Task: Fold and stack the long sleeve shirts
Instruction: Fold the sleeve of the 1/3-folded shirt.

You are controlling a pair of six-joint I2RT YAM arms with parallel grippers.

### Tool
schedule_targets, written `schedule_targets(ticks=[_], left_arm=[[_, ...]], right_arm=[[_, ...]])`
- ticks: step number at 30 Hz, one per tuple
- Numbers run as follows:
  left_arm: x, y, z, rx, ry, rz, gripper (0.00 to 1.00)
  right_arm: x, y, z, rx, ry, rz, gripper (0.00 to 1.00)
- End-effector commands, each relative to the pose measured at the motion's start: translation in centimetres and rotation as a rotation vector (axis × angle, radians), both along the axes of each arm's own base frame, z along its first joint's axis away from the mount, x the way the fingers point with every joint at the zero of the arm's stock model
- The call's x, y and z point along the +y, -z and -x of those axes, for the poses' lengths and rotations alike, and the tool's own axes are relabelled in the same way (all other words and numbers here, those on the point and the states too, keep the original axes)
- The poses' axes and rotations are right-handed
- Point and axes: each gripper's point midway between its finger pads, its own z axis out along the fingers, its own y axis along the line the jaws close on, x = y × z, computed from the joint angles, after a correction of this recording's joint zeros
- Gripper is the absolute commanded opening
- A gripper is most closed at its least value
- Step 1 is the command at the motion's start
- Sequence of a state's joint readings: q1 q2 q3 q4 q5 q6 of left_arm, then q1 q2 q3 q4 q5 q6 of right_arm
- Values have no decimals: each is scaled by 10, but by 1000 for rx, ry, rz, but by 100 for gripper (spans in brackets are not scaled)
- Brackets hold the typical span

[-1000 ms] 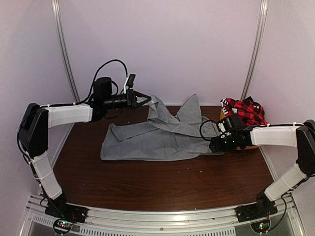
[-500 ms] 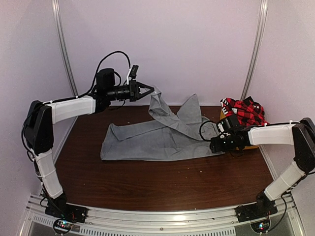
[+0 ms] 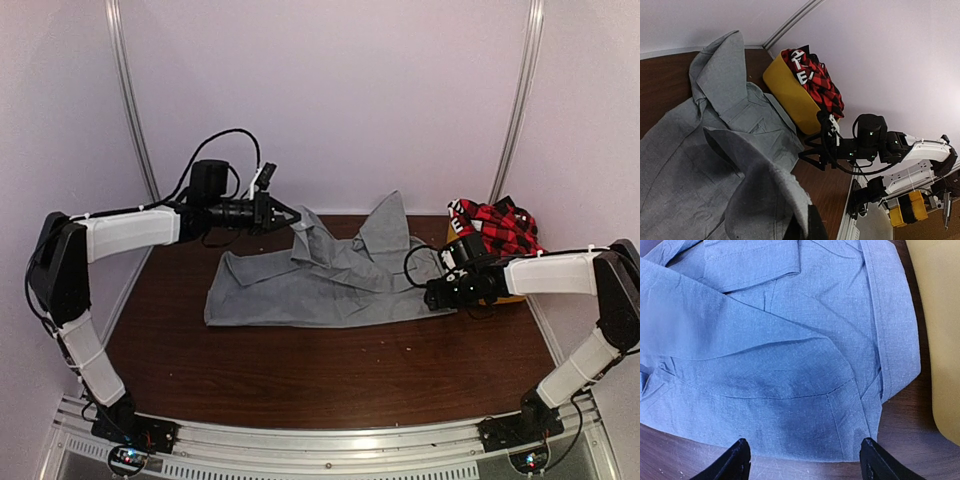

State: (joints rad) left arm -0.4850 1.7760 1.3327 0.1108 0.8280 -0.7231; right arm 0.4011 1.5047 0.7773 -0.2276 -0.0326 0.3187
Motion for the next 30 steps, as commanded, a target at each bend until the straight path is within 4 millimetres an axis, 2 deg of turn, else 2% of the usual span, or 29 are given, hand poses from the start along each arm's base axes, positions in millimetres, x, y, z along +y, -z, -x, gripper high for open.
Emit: schedule_targets(ticks=[1,7,10,12,15,24,27,30], left_arm=[[14,-24,10,-54,-25,5,0],[27,-44,31,-55,-51,33,0],[35,-39,38,-33,-80,13,0],[39,-27,41,-5,-87,-4,0],[48,2,44,49,-111,-36,0],[83,79,32,159,-218,-142,0],[92,100,27,188,-243,-157,3],[98,113,17,171,-276,-166,9]], right_arm=[[3,-6,-8,-18,-5,-15,76],[2,-6,-7,-16,-5,-12,76],[1,-8,-6,-18,-6,-10,76],[1,-9,-6,-19,-7,-10,77],[1,-9,-4,-16,-11,-8,77],[1,-5,1,-2,-22,-6,77],[1,-5,1,-3,-24,-6,77],[2,-5,0,-2,-25,-11,77]])
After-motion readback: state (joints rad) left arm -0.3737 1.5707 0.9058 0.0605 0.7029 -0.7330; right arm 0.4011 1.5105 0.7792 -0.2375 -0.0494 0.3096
